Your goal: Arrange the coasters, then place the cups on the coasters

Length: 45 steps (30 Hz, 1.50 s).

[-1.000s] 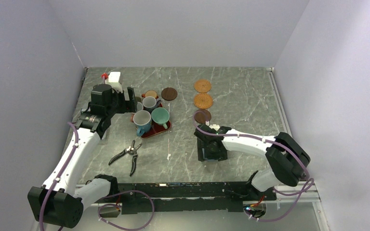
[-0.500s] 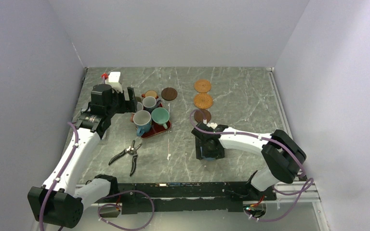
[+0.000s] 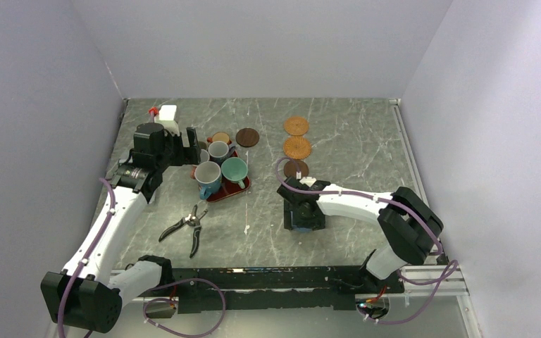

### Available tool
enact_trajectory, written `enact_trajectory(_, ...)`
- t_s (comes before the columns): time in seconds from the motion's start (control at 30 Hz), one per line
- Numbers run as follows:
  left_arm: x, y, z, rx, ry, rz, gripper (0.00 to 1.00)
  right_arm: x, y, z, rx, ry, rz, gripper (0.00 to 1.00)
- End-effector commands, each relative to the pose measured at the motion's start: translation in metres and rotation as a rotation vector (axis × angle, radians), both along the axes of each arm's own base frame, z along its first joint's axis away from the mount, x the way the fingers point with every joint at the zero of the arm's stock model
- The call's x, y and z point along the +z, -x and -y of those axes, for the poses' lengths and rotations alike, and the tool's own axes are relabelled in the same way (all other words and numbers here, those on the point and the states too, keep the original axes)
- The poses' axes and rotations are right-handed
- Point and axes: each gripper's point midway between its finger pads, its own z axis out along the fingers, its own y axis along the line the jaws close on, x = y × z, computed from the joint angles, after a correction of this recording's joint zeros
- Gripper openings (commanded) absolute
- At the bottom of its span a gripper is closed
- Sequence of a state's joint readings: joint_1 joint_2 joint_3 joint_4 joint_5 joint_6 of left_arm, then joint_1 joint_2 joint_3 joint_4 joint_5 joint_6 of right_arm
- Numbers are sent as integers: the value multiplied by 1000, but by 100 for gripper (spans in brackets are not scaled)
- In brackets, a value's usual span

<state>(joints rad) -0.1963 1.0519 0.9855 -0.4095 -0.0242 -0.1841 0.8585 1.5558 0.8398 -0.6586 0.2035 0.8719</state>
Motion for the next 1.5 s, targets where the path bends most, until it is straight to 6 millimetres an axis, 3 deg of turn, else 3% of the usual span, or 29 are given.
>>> enact_trajectory(0.0,13,-4,0,1,-5,40,94,-26,-9,3,-56,16,22,78)
enact_trajectory(0.7,11,-5,0,3,-9,34,94,-29,-22,7,-57,18,39,78)
enact_trajectory(0.87,11,-5,-1,5,-11,31,94,-21,-23,7,-51,14,49,82)
enact_trajectory(1.0,10,-6,-1,5,-11,30,94,1,-27,8,-27,5,85,93)
enact_trajectory(1.17,11,-6,-1,6,-11,31,94,52,-45,1,25,-38,198,100)
enact_trajectory(1.3,12,-5,0,3,-9,35,94,91,-80,-12,91,-49,308,100)
enact_trajectory(1.47,14,-4,1,-1,-4,42,94,120,-141,-31,157,-53,401,97)
